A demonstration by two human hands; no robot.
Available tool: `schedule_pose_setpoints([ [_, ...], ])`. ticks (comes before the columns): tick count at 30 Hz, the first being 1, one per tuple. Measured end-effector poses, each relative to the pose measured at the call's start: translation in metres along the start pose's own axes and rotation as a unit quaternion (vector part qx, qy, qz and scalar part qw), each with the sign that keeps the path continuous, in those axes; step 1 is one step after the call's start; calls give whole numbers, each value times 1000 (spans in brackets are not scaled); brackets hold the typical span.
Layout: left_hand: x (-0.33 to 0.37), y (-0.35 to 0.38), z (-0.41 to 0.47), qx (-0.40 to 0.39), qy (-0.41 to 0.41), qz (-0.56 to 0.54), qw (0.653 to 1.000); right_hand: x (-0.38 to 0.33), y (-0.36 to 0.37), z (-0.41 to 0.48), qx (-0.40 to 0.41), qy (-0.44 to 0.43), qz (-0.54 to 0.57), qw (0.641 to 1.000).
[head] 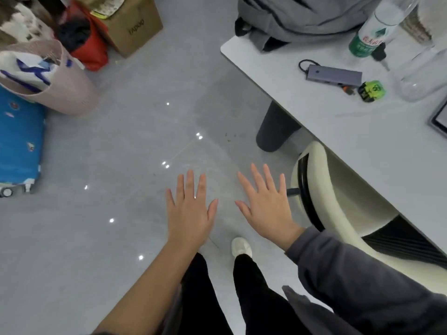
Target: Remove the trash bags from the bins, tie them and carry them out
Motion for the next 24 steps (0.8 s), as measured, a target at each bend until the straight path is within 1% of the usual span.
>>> schedule_pose_setpoints([
  [5, 49, 2, -58, 8, -52, 6, 999, 31, 2, -48, 11, -52, 6, 999],
  [9, 83, 9, -104, 12, -92, 3, 996, 54, 5, -93, 34, -72, 13, 997],
  [13, 126, 20, -161, 30, -102, 11, 994, 82, 11, -154, 53, -91, 2, 994],
  [18, 186, 33, -253, 38, -149, -8, 988, 123, 16, -247, 54, -133, -14, 990],
  [24, 263, 22, -345, 19, -194, -27, 981, 174, 2, -335, 31, -180, -24, 983],
])
Point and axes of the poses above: each hand's wrist, its own z-axis towards the middle knuckle, its own y-axis out of the palm, x = y × z, the point moved 4 cm from there along z, towards the middle knuckle, and after that the axes turned 12 degrees about x, right-handed, at the moved point
